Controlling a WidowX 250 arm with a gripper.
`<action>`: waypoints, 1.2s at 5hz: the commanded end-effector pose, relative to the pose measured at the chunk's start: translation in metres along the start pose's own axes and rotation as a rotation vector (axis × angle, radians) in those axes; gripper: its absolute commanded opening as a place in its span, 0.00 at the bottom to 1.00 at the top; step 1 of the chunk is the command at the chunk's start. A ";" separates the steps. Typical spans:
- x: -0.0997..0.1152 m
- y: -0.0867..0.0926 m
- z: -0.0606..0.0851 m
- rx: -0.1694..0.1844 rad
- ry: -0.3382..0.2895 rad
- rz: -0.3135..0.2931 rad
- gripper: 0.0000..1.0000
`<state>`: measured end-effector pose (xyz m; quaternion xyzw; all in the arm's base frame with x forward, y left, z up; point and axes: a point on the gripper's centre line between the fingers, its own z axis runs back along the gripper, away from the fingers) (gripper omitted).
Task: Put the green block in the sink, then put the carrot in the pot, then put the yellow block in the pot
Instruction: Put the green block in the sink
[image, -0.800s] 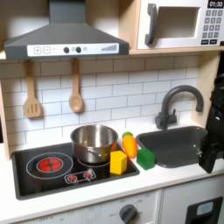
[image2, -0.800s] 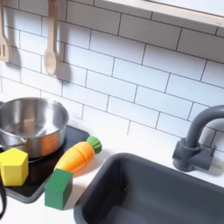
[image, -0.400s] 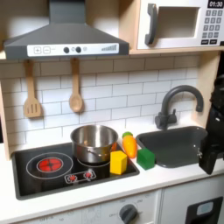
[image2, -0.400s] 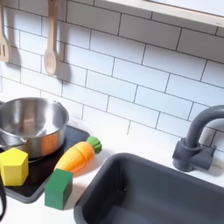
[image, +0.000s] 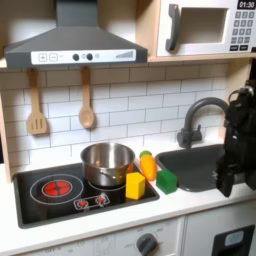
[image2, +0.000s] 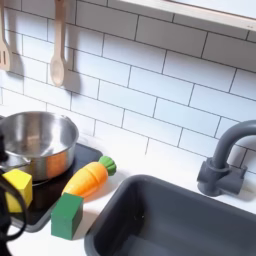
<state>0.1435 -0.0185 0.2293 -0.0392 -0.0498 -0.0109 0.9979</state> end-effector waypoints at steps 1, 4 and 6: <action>0.037 0.010 -0.024 -0.041 -0.011 -0.044 1.00; 0.070 0.024 -0.060 -0.047 0.011 -0.026 1.00; 0.095 0.013 -0.090 -0.050 0.037 -0.045 1.00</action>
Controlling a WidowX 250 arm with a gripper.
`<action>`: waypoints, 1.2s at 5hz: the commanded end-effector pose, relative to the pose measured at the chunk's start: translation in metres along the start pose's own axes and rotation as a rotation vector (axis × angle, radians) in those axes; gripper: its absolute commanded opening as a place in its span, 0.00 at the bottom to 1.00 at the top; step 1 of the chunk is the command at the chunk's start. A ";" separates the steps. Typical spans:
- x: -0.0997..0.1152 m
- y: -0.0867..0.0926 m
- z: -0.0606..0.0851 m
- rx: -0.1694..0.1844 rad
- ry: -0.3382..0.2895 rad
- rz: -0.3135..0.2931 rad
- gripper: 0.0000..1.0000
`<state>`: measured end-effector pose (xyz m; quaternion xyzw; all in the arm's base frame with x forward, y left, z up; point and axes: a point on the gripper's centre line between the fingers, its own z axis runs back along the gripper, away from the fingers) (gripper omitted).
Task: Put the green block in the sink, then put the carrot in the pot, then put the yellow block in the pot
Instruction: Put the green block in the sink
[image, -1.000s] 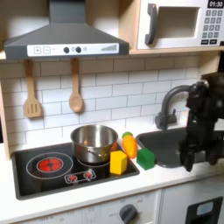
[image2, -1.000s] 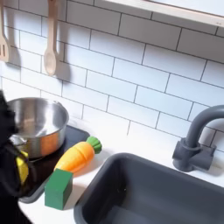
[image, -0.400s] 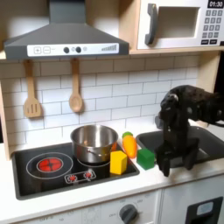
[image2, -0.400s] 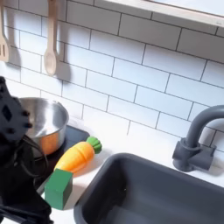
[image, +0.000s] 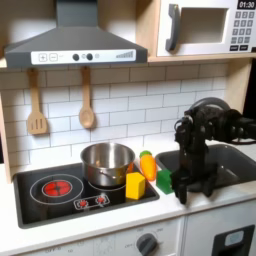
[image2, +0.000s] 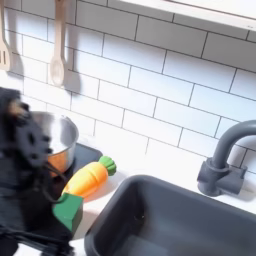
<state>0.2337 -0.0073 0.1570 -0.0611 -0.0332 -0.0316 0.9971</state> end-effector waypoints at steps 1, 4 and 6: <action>0.020 0.006 -0.013 -0.012 0.000 0.029 1.00; 0.044 0.022 -0.015 -0.018 -0.020 0.031 1.00; 0.049 0.020 -0.023 -0.023 -0.015 0.022 1.00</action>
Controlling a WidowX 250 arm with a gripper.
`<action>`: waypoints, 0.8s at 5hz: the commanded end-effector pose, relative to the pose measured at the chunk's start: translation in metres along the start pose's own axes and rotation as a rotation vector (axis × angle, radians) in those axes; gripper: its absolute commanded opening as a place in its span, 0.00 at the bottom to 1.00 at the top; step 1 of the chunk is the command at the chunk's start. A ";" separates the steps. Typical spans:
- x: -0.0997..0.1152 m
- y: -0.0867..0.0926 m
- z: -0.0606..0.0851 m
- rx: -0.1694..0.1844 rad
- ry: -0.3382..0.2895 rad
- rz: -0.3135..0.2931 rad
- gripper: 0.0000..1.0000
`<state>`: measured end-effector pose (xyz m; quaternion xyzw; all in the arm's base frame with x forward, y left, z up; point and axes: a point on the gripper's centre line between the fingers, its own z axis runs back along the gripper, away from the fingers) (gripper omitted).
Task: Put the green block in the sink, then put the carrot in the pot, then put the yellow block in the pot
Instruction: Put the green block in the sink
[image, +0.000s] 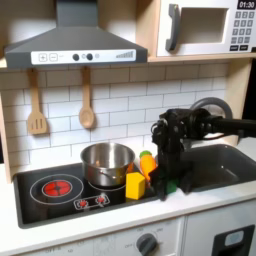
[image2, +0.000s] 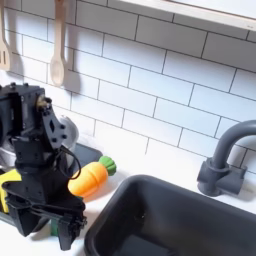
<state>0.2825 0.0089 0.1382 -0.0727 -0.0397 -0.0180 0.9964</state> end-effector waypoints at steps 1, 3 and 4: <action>0.007 -0.002 -0.009 0.004 0.008 -0.012 1.00; 0.025 -0.007 -0.010 0.011 -0.008 -0.051 1.00; 0.034 -0.008 -0.010 0.015 -0.018 -0.064 1.00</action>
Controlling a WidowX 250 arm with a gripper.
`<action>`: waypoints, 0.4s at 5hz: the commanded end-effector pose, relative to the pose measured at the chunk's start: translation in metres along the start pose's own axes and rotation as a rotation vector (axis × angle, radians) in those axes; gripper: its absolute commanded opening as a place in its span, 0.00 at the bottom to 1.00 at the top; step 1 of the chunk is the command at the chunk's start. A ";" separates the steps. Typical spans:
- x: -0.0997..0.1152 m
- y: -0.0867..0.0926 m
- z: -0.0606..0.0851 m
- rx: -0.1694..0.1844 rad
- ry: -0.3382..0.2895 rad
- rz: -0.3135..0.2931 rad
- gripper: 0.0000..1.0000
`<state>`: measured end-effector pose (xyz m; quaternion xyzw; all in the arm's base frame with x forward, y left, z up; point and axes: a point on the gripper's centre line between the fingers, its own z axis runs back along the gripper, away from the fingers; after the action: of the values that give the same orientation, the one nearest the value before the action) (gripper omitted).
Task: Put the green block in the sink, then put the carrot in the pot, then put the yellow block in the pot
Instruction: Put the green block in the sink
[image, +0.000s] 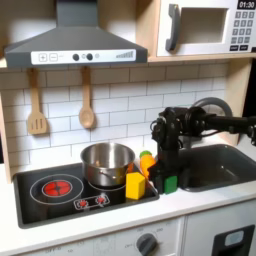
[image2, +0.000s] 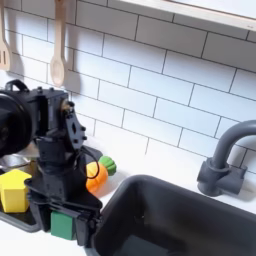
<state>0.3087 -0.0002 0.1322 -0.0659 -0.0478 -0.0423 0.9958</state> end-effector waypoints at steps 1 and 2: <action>0.011 0.004 -0.002 0.004 -0.004 -0.008 1.00; 0.012 0.006 0.000 0.010 -0.021 0.012 0.00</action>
<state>0.3217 0.0015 0.1321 -0.0614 -0.0554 -0.0412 0.9957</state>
